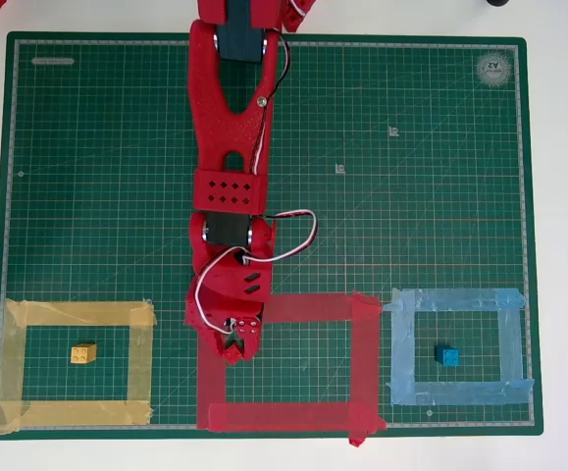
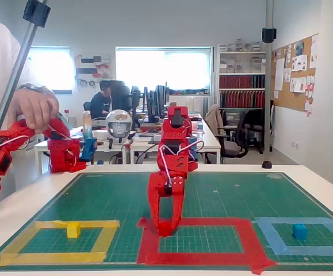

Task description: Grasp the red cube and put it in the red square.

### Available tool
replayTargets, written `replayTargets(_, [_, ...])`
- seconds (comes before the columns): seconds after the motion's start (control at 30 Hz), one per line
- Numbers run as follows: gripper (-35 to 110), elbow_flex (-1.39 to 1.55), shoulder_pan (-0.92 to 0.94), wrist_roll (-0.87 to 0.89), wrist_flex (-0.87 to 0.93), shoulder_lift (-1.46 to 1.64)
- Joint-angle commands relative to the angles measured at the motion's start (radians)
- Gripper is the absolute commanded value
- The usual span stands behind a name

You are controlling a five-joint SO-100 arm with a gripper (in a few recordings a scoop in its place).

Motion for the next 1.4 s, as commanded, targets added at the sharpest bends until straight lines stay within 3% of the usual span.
replayTargets(0.0, [9, -0.018, 0.034, -0.011, -0.006, 0.031])
replayTargets(0.77, [9, 0.147, -0.1, -0.002, -0.006, 0.106])
replayTargets(1.37, [14, 0.115, -0.132, 0.0, -0.006, 0.114])
